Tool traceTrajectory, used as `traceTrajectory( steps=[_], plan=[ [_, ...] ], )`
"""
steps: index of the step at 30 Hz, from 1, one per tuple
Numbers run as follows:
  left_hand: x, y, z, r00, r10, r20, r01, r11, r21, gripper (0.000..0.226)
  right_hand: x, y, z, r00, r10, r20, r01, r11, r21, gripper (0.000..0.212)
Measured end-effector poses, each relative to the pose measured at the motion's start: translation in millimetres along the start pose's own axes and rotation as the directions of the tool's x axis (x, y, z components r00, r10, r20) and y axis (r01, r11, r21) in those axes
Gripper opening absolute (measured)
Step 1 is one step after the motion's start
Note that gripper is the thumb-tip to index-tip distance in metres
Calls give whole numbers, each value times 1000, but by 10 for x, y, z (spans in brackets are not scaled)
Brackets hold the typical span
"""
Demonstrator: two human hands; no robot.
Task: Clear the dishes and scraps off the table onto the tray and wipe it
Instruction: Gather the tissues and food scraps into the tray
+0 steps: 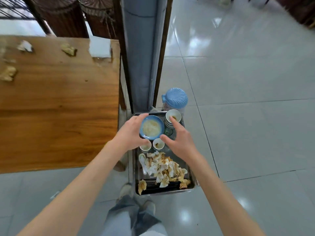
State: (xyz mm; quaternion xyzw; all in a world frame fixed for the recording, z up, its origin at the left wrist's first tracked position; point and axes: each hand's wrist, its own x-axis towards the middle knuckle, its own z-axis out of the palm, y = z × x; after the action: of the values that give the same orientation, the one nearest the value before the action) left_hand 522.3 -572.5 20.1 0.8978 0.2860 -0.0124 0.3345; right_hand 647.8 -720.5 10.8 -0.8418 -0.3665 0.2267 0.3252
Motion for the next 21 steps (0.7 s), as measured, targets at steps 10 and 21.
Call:
traceTrajectory(
  steps=[10, 21],
  plan=[
    [-904, -312, -1259, 946, -153, -285, 154, 988, -19, 95, 111, -1487, 180, 923, -368, 115, 372, 928, -9, 81],
    [-1915, -1577, -2221, 795, -363, -485, 352, 929, -117, 97, 66, -2910, 1323, 854, -461, 242, 483, 875, -37, 81]
  ],
)
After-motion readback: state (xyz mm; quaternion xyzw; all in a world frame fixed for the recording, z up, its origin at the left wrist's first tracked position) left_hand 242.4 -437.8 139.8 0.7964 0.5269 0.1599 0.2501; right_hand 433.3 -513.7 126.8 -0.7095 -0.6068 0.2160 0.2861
